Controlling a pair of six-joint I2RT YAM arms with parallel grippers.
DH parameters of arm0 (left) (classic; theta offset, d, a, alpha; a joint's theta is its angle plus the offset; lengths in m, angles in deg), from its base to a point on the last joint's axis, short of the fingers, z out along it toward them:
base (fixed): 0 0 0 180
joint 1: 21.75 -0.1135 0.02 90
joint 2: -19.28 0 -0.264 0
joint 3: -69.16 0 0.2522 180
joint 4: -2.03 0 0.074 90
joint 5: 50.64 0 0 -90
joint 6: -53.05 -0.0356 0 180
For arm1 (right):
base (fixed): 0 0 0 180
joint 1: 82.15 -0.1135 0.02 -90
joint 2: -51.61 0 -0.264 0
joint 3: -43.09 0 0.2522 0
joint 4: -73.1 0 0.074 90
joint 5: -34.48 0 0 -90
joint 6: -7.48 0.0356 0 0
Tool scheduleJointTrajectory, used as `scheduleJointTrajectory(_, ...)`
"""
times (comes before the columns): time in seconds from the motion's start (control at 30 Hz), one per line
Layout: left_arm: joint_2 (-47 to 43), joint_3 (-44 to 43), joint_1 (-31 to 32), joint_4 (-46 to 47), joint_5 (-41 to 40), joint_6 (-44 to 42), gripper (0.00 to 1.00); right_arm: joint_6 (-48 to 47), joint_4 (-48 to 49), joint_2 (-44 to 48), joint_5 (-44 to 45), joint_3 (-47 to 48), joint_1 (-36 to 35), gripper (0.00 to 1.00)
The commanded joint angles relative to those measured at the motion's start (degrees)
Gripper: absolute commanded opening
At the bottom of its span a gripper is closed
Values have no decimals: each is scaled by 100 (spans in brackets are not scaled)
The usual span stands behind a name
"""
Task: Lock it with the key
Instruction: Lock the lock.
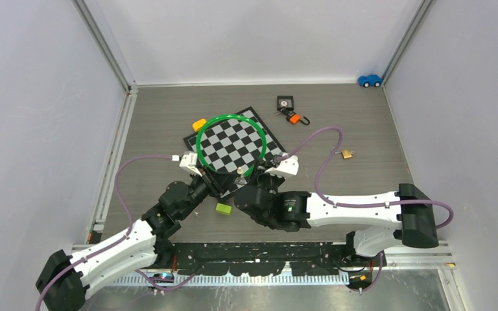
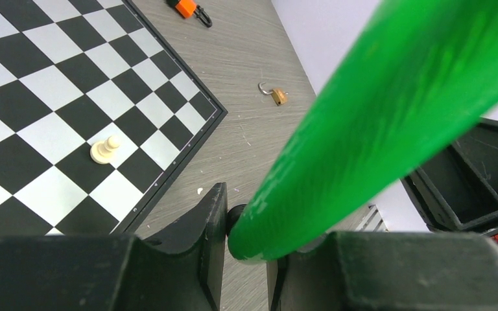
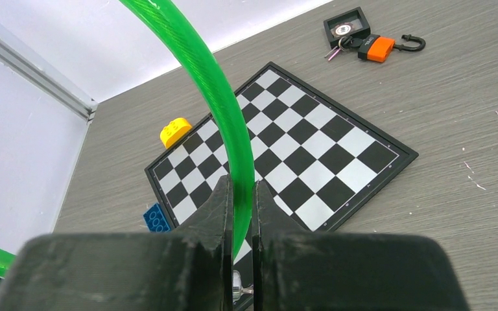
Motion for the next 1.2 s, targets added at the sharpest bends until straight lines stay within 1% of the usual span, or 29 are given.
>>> scheduleJointTrajectory(0.0, -93, -133, 23, 251, 25, 15, 0, 366, 202, 66, 126, 272, -54, 0)
scheduleJointTrajectory(0.3, -66, -217, 19, 124, -212, 46, 0, 841, -243, 199, -777, 229, -68, 0)
scheduleJointTrajectory(0.57, -12, -360, 15, -157, -480, 148, 0, 1040, -325, 205, -1208, 159, -165, 0)
scheduleJointTrajectory(1.03, -36, -472, 15, -288, -623, 235, 0, 1186, -319, -237, -1456, 147, -382, 0)
scheduleJointTrajectory(1.17, -5, -522, 19, -288, -581, 244, 0, 1189, -123, -348, -1586, 40, -380, 1)
